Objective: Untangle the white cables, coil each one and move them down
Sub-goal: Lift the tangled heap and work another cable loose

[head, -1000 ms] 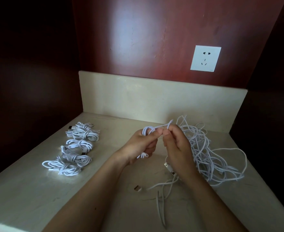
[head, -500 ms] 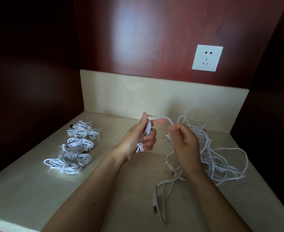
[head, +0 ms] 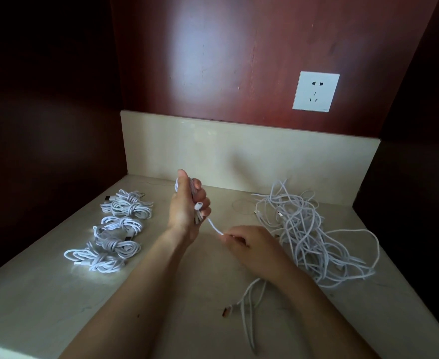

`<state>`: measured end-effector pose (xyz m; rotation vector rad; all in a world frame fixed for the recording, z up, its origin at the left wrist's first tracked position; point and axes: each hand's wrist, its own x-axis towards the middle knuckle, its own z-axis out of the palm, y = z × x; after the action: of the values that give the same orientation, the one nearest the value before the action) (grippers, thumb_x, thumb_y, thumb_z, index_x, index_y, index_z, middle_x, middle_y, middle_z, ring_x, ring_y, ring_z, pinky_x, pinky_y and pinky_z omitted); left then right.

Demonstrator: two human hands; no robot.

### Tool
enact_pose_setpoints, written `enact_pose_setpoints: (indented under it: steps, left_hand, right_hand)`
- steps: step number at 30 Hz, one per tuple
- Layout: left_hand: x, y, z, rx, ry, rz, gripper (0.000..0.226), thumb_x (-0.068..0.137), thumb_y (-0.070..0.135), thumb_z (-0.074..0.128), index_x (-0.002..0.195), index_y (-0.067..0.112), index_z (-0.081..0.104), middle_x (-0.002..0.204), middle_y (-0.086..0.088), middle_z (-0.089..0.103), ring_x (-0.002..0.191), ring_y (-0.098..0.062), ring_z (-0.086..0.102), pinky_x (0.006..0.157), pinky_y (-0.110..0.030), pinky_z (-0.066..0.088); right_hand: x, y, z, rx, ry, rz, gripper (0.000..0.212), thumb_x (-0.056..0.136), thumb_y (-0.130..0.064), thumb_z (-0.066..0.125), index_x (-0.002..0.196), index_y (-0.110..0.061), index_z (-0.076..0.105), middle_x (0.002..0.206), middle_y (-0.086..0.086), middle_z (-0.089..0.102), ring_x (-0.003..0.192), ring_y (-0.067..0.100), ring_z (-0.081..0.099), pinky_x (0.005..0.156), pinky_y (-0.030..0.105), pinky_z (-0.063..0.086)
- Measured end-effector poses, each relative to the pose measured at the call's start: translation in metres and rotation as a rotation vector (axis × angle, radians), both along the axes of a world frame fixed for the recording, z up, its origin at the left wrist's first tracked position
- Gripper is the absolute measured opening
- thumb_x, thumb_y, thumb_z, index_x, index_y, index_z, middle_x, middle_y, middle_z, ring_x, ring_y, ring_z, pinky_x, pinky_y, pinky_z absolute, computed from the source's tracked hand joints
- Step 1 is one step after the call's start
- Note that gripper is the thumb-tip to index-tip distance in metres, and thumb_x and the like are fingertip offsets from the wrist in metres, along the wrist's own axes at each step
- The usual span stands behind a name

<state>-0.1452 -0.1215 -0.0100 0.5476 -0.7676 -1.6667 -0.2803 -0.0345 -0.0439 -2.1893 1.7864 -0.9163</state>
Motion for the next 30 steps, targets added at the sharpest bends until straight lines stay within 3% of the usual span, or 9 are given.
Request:
enact_pose_setpoints:
  steps: [3,6,10,14,18,22,25,27,30]
  left_hand:
    - [0.002,-0.001,-0.003,-0.137,-0.315,0.216,0.040,0.103,0.045,0.036,0.071,0.021,0.035,0.052,0.005,0.025,0.042,-0.010,0.021,0.039,-0.016,0.021]
    - [0.004,-0.002,-0.006,-0.274,-0.600,0.205,0.040,0.103,0.041,0.041,0.069,0.019,0.038,0.054,-0.001,0.037,0.039,-0.010,0.031,0.038,-0.017,0.029]
    - [-0.001,0.009,-0.005,-0.316,-0.814,-0.231,0.045,0.098,0.048,0.044,0.069,0.014,0.046,0.056,-0.006,0.051,0.034,-0.009,0.039,0.038,-0.016,0.029]
    - [-0.005,0.017,-0.001,-0.207,-0.647,-0.749,0.052,0.086,0.065,0.043,0.065,0.018,0.045,0.045,0.000,0.038,0.032,-0.006,0.027,0.032,-0.014,0.022]
    - [-0.001,0.021,0.001,-0.253,-0.603,-0.766,0.043,0.072,0.049,0.072,0.058,0.027,0.038,0.046,0.006,0.028,0.041,-0.005,0.023,0.036,-0.015,0.020]
    - [0.001,0.019,0.001,-0.356,-0.651,-0.630,0.035,0.068,0.029,0.078,0.061,0.027,0.043,0.048,0.007,0.028,0.046,-0.009,0.023,0.044,-0.019,0.019]
    - [0.004,0.019,0.004,-0.399,-0.572,-0.688,0.020,0.075,0.035,0.073,0.071,0.026,0.055,0.049,0.008,0.027,0.046,-0.007,0.021,0.046,-0.022,0.014]
    - [0.005,0.020,0.004,-0.394,-0.578,-0.711,0.017,0.080,0.036,0.071,0.083,0.022,0.061,0.050,0.007,0.026,0.047,-0.007,0.022,0.045,-0.020,0.015]
    - [0.001,0.023,0.003,-0.390,-0.717,-0.668,0.015,0.090,0.024,0.064,0.100,0.014,0.058,0.051,0.008,0.030,0.046,-0.006,0.025,0.041,-0.017,0.022]
  right_hand:
    - [0.002,0.005,0.015,0.096,-0.414,0.049,0.029,0.091,-0.026,0.060,0.064,-0.019,0.068,0.052,-0.003,0.054,0.046,0.012,0.047,0.048,0.027,0.038]
    - [-0.002,0.010,0.026,0.223,-0.999,0.084,0.032,0.096,-0.011,0.051,0.066,-0.013,0.061,0.047,-0.003,0.028,0.035,0.007,0.020,0.037,0.014,0.015]
    - [-0.008,0.009,0.033,0.222,-1.316,0.114,0.032,0.096,-0.012,0.042,0.069,-0.009,0.059,0.048,-0.004,0.025,0.033,0.003,0.017,0.033,0.012,0.012]
    - [-0.014,0.005,0.032,0.184,-1.450,0.116,0.034,0.090,-0.025,0.055,0.057,-0.018,0.058,0.046,-0.006,0.027,0.032,0.003,0.019,0.030,0.015,0.017]
    - [-0.014,0.002,0.026,0.111,-1.406,0.083,0.022,0.084,-0.032,0.061,0.069,-0.016,0.060,0.050,-0.005,0.025,0.036,0.004,0.021,0.035,0.017,0.014]
    - [-0.012,0.007,0.028,0.014,-1.261,0.057,0.021,0.083,-0.033,0.061,0.081,-0.017,0.074,0.051,-0.004,0.025,0.040,0.005,0.020,0.040,0.020,0.012]
    - [-0.014,0.014,0.037,-0.228,-0.925,0.022,0.017,0.086,-0.027,0.064,0.085,-0.016,0.077,0.049,-0.006,0.046,0.044,0.005,0.037,0.044,0.019,0.030]
    - [-0.022,0.013,0.036,-0.389,-0.665,-0.065,0.013,0.089,-0.025,0.070,0.084,-0.015,0.078,0.063,-0.009,0.067,0.057,0.002,0.056,0.057,0.020,0.043]
    - [-0.031,0.009,0.031,-0.389,-0.476,-0.184,0.018,0.089,-0.033,0.066,0.084,-0.019,0.076,0.077,-0.012,0.071,0.074,0.007,0.065,0.069,0.031,0.049]
